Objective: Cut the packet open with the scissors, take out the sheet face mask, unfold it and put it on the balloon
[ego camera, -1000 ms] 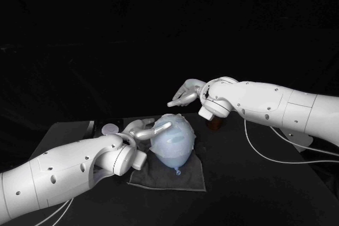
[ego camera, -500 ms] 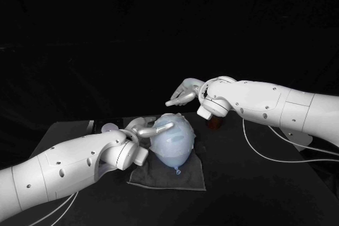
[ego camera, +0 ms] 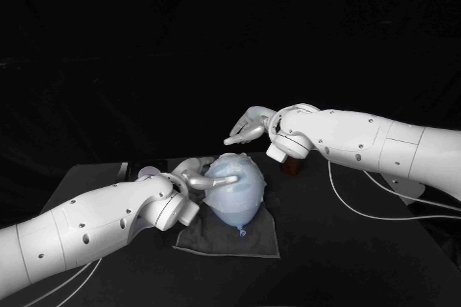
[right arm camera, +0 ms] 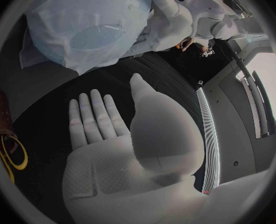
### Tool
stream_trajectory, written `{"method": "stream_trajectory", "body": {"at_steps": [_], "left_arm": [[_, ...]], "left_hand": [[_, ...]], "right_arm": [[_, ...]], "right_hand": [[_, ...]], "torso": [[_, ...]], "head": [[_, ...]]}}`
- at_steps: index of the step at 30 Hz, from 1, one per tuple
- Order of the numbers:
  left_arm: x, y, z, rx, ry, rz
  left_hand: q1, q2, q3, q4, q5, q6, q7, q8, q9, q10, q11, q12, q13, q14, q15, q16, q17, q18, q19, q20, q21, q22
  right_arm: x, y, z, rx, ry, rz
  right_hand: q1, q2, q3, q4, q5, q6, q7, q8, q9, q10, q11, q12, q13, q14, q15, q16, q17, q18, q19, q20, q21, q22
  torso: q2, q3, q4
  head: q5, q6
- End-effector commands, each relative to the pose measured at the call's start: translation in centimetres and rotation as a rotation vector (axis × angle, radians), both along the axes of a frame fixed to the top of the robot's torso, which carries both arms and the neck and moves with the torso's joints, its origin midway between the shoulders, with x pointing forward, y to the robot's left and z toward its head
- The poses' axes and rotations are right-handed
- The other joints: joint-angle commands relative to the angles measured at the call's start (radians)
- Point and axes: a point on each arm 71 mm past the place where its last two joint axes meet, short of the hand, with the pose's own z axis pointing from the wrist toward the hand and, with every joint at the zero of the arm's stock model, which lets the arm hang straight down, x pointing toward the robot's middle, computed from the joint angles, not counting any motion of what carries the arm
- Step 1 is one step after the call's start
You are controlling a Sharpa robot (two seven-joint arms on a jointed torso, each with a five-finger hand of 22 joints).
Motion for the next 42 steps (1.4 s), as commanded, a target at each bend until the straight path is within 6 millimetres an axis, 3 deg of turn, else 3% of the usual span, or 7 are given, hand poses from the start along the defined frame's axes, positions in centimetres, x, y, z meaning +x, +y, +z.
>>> {"method": "stream_trajectory", "body": {"at_steps": [1,8,14,42], "left_arm": [[-0.2,-0.4,0.0,0.06,-0.014,-0.078],[-0.3,-0.5,0.0,0.08,-0.014,-0.093],[-0.5,-0.4,-0.1,0.099,-0.015,-0.097],[-0.7,-0.3,0.1,0.198,-0.108,-0.129]], "left_hand": [[0.011,-0.002,-0.001,0.001,-0.004,-0.007,0.169,-0.005,-0.001,-0.011,-0.001,-0.001,-0.002,-0.005,0.0,-0.001,-0.002,-0.007,-0.005,0.002,-0.006,-0.001],[0.013,-0.002,-0.001,0.001,-0.004,-0.008,0.169,-0.005,-0.001,-0.014,-0.002,-0.002,-0.002,-0.007,-0.001,-0.002,-0.002,-0.007,-0.005,0.002,-0.006,-0.002],[0.015,-0.002,-0.001,0.001,-0.004,-0.007,0.17,-0.005,0.0,-0.014,-0.003,-0.002,-0.002,-0.006,-0.002,-0.002,-0.002,-0.007,-0.005,0.002,-0.006,-0.001],[0.026,-0.002,-0.001,0.001,-0.004,-0.006,0.17,-0.004,0.001,-0.017,-0.009,-0.002,-0.002,-0.006,-0.007,-0.002,-0.001,-0.007,-0.002,0.002,-0.005,-0.001]], "right_arm": [[-0.1,0.2,-0.1,-0.009,-0.005,0.033],[-0.1,0.1,-0.4,-0.02,0.003,0.037],[-0.2,0.0,-0.8,-0.027,0.012,0.038],[-1.0,0.4,-3.2,-0.067,0.033,0.04]], "right_hand": [[0.014,0.001,-0.01,-0.001,-0.004,0.009,0.096,0.006,-0.001,0.004,-0.005,0.007,0.001,0.009,-0.002,0.005,0.001,-0.007,0.019,0.0,0.008,0.004],[0.02,0.004,-0.017,-0.001,-0.004,0.01,0.096,0.007,-0.002,0.005,-0.005,0.008,0.001,0.011,-0.003,0.007,0.001,-0.005,0.029,0.0,0.012,0.006],[0.023,0.007,-0.019,-0.001,-0.004,0.01,0.096,0.008,-0.002,0.005,-0.005,0.009,0.001,0.01,-0.003,0.007,0.001,-0.005,0.032,0.0,0.013,0.007],[0.031,0.015,-0.037,0.004,-0.005,0.015,0.095,0.012,-0.001,0.01,-0.007,0.014,0.001,0.011,-0.005,0.009,0.001,-0.003,0.052,0.0,0.019,0.01]], "torso": [[-0.001,-0.0007,0.0001],[-0.002,-0.0017,0.0005],[0.0,-0.0004,0.0004],[0.0,-0.0004,0.0]], "head": [[0.002,-0.001],[0.002,0.001],[0.005,0.004],[0.007,0.001]]}}
